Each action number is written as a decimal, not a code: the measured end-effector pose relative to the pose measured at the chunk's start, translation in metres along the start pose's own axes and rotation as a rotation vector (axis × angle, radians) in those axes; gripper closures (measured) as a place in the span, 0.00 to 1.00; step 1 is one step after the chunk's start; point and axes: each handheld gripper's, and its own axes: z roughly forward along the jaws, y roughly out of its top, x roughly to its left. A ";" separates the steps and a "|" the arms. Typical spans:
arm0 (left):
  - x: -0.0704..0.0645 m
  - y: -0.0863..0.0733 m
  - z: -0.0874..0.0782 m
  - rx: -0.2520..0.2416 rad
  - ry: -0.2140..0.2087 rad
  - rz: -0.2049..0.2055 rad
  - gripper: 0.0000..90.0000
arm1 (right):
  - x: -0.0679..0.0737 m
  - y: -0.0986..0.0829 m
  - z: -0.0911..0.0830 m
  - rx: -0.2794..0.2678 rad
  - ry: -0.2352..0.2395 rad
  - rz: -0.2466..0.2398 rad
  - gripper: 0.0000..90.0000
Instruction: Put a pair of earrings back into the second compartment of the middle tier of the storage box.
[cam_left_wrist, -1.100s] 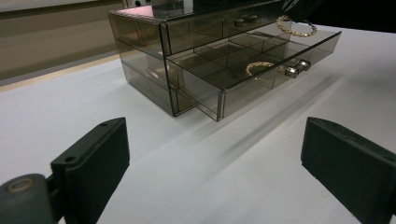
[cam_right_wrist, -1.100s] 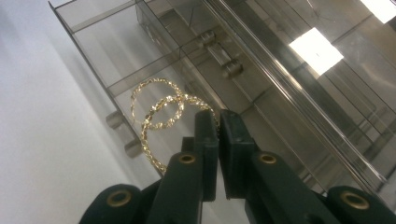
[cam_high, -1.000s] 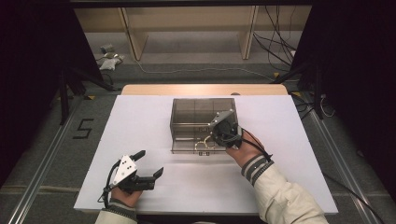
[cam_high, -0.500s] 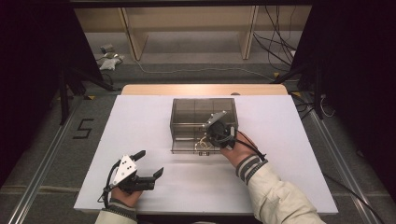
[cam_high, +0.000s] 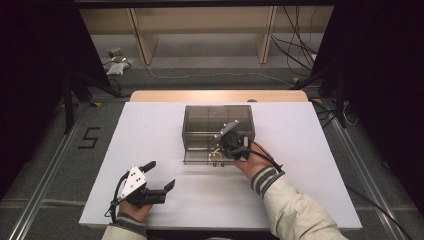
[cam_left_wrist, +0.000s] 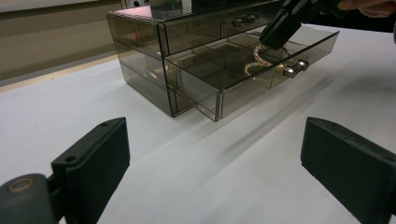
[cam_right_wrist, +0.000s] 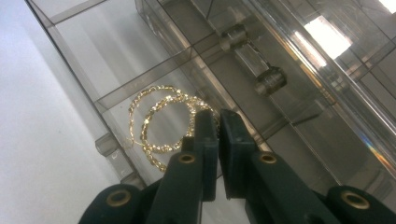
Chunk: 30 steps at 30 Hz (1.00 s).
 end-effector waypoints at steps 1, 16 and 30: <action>0.000 0.000 0.000 0.001 0.000 0.000 0.09 | 0.000 0.000 0.000 0.001 0.001 0.001 0.96; 0.000 0.000 0.000 0.002 0.001 -0.001 0.09 | -0.001 -0.002 0.005 0.041 0.015 -0.003 0.96; 0.000 0.000 0.000 0.001 0.002 -0.005 0.09 | 0.001 -0.003 -0.006 0.009 0.022 -0.003 0.97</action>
